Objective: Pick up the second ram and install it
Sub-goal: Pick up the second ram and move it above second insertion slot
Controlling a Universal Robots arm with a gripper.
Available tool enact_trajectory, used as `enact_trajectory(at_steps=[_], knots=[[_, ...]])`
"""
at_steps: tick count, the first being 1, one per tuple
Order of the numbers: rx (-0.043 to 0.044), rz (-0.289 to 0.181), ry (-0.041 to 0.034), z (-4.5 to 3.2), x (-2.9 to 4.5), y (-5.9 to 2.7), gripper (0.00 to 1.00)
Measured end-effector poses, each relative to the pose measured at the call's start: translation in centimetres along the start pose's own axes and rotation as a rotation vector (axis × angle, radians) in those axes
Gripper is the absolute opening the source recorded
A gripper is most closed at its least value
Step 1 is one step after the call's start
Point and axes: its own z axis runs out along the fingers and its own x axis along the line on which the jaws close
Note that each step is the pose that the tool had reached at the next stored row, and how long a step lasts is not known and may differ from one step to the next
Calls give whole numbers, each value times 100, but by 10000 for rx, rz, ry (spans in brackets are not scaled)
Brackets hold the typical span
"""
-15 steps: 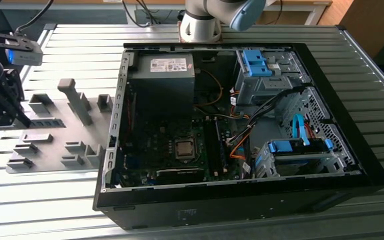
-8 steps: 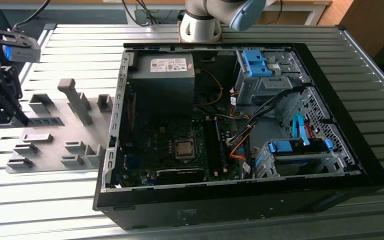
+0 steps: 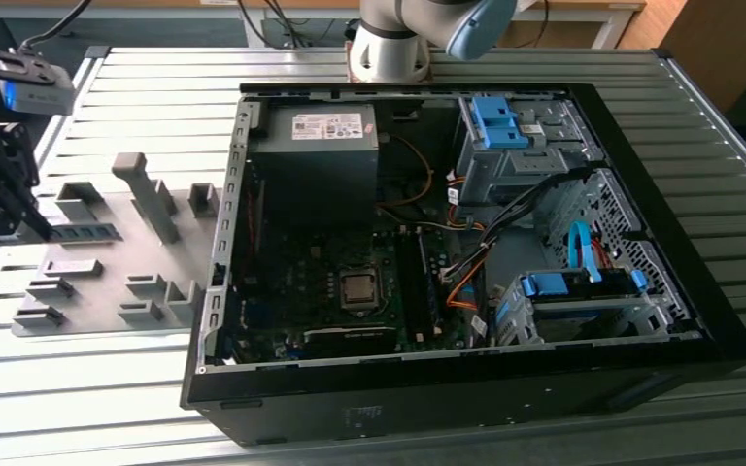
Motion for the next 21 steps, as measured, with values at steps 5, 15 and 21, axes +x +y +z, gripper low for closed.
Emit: enact_trajectory(at_steps=[5, 15, 21], knots=[[0, 1, 0, -96, -1, -1, 14], [1, 2, -1, -226, 0, -2, 14], [0, 3, 0, -304, 1, -2, 14]])
